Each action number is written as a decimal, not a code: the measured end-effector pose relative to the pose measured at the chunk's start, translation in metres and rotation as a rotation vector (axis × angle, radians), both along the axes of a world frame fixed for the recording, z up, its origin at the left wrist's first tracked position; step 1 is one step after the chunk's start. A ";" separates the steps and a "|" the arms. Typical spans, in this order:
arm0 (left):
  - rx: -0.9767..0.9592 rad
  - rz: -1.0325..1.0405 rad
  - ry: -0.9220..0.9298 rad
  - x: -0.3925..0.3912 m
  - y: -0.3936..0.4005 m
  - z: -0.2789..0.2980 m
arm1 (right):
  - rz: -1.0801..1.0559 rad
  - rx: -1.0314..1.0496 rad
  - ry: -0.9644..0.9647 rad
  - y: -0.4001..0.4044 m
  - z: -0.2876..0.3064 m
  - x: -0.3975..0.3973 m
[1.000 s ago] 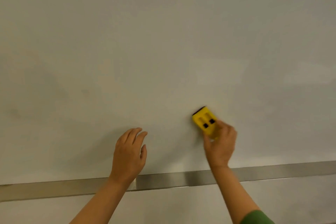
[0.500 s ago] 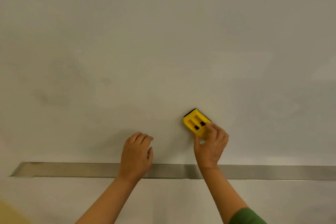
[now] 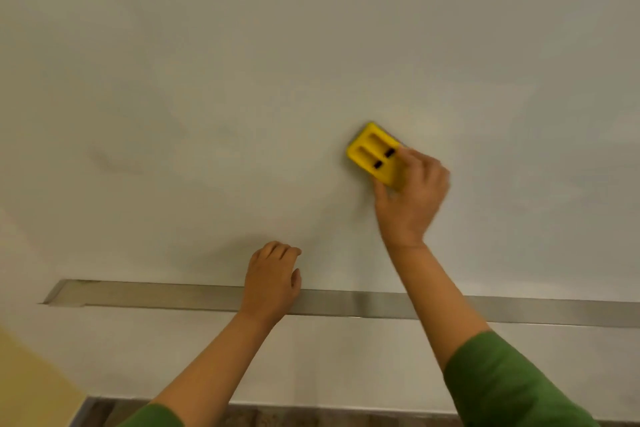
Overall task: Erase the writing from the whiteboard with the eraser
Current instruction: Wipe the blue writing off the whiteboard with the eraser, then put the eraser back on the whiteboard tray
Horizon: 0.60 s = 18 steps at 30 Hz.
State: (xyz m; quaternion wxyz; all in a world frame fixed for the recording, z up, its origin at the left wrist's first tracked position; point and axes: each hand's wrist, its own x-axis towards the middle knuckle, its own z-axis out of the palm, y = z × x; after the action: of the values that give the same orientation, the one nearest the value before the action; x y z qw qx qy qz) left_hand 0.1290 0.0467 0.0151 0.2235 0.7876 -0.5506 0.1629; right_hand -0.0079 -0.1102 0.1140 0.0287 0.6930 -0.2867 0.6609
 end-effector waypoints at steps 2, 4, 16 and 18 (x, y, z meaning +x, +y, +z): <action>0.013 -0.015 0.004 -0.001 0.000 -0.004 | 0.026 -0.070 0.090 0.014 -0.002 0.024; 0.022 -0.020 0.006 0.000 0.002 -0.009 | 0.042 -0.101 0.166 0.022 -0.015 0.039; 0.075 0.105 0.102 0.026 0.038 -0.027 | 0.050 -0.290 0.875 0.012 -0.143 0.016; 0.062 0.140 0.123 0.032 0.048 -0.026 | 0.010 -0.226 0.788 0.004 -0.143 -0.004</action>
State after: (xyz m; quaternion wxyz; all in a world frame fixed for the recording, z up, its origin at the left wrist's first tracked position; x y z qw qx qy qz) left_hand 0.1613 0.0944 -0.0105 0.2205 0.8392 -0.4842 0.1123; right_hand -0.0116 -0.1064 -0.0290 0.2092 0.8869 -0.1761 0.3722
